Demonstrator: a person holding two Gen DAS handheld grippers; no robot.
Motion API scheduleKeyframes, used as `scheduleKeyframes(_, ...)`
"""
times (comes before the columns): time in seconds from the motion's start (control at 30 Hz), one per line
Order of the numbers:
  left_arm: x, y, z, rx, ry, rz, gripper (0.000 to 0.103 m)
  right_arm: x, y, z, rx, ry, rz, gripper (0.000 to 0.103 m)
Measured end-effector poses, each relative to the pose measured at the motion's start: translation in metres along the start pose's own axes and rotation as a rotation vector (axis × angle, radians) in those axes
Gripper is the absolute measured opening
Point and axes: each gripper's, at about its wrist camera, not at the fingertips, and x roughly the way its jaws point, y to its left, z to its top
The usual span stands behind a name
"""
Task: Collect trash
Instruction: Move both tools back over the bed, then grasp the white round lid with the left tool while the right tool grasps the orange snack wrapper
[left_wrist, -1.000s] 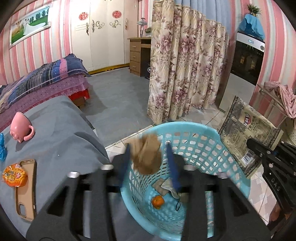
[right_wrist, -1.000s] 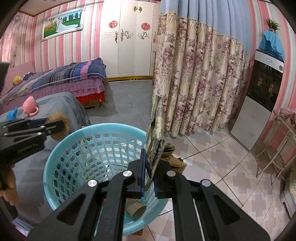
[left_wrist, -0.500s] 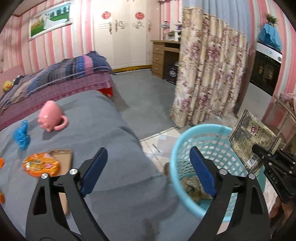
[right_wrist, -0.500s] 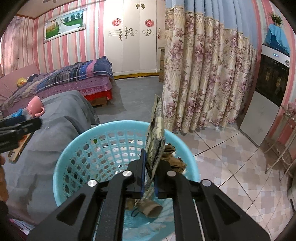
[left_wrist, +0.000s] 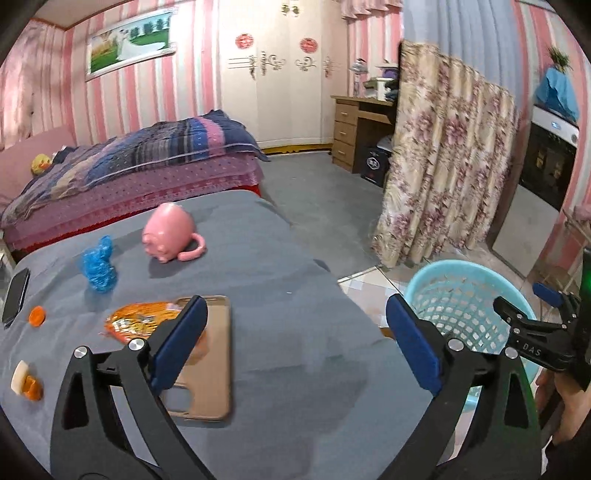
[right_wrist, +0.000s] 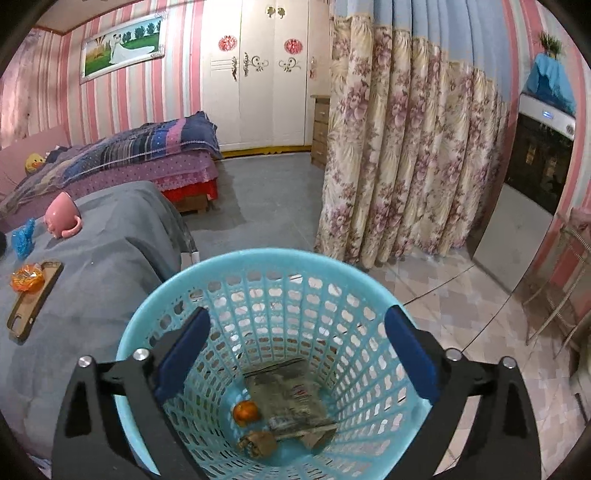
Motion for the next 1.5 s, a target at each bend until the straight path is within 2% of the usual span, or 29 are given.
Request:
scheduleKeyframes(0.3,-0.022,0.054,0.000,-0.042,-0.027,0.062,0.097,-0.014,0.039,0.013,-0.043,-0.033,0.003,0.098)
scheduleKeyframes(0.6,-0.043,0.118,-0.009,-0.088,-0.028,0.129,0.097,-0.039,0.113,0.034,-0.099,-0.093,0.108,0.098)
scheduleKeyframes(0.8,-0.059,0.178,-0.029,-0.138,-0.011,0.200,0.097,-0.048,0.172,0.037,-0.155,-0.109,0.194,0.098)
scheduleKeyframes(0.97,-0.067,0.245,-0.055,-0.221,0.018,0.279,0.097,-0.053,0.229,0.035,-0.194,-0.107,0.277,0.098)
scheduleKeyframes(1.23,-0.079,0.331,-0.096,-0.319,0.058,0.383,0.097,-0.057,0.300,0.035,-0.233,-0.090,0.364,0.098)
scheduleKeyframes(1.5,-0.091,0.385,-0.133,-0.420,0.081,0.430,0.097,-0.053,0.333,0.034,-0.222,-0.084,0.383,0.098)
